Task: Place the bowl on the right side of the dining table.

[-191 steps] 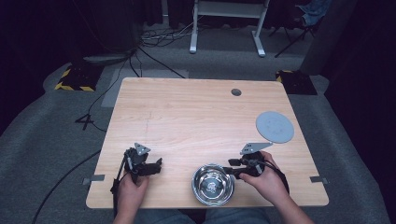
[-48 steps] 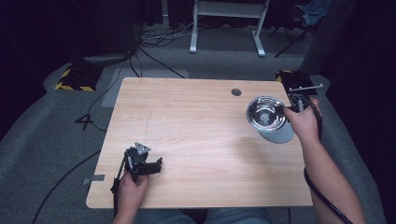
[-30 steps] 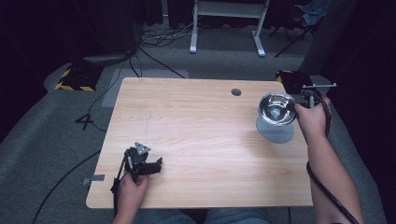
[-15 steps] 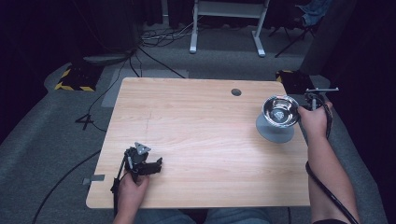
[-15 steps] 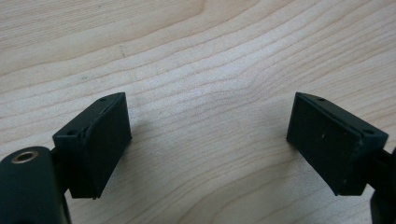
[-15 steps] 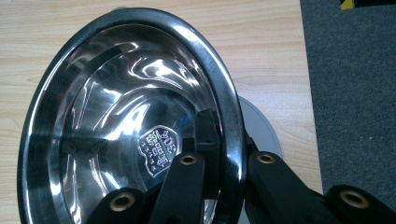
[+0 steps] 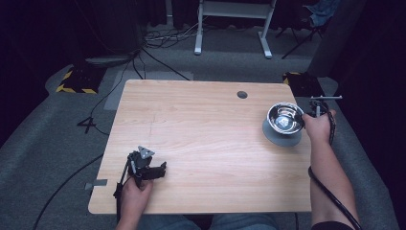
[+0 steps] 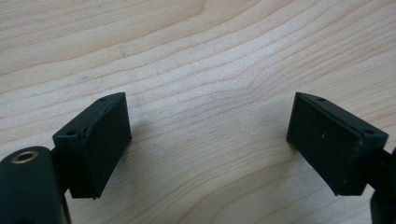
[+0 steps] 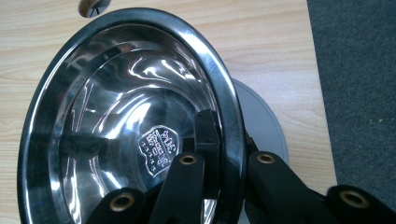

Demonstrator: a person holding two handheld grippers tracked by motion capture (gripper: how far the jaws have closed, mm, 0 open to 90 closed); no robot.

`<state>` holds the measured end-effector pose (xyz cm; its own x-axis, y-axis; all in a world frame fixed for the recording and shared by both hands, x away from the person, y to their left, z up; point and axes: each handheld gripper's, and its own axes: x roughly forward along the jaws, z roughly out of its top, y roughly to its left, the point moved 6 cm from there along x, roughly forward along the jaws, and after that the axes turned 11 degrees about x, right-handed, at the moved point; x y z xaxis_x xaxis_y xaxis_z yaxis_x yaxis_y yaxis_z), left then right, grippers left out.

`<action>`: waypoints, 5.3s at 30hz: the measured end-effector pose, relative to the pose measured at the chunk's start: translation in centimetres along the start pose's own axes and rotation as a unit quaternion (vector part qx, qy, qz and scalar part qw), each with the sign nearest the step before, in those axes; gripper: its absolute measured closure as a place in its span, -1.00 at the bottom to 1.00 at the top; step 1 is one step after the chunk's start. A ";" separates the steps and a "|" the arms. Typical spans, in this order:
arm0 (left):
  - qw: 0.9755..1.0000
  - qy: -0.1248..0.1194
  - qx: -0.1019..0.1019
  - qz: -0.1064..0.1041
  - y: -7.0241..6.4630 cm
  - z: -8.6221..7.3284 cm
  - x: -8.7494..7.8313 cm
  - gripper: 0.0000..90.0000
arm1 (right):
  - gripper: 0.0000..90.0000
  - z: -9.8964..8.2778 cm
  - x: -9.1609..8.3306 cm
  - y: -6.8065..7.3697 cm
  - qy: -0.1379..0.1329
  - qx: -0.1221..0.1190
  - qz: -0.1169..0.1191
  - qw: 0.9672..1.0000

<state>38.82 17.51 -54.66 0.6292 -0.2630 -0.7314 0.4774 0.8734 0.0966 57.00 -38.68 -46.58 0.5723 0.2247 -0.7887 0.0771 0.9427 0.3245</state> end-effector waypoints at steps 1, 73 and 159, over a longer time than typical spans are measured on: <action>1.000 0.000 0.000 -0.001 0.0 0.0 0.0 -0.70 | 0.95 -0.1 0.2 -0.1 0.002 0.001 -0.002 1.000; 1.000 0.000 0.000 0.000 0.0 0.0 0.0 -0.70 | 0.27 -0.3 0.5 -3.4 -0.027 0.006 -0.024 0.999; 1.000 -0.001 0.001 -0.003 -0.1 -0.1 -0.1 -0.70 | 0.17 -16.1 -9.4 16.2 0.048 -0.307 0.134 0.941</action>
<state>38.70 17.50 -54.68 0.6278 -0.2689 -0.7304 0.4820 0.8712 0.0936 39.77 -21.50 -42.32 0.4247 0.4681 -0.7749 -0.5625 0.8071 0.1793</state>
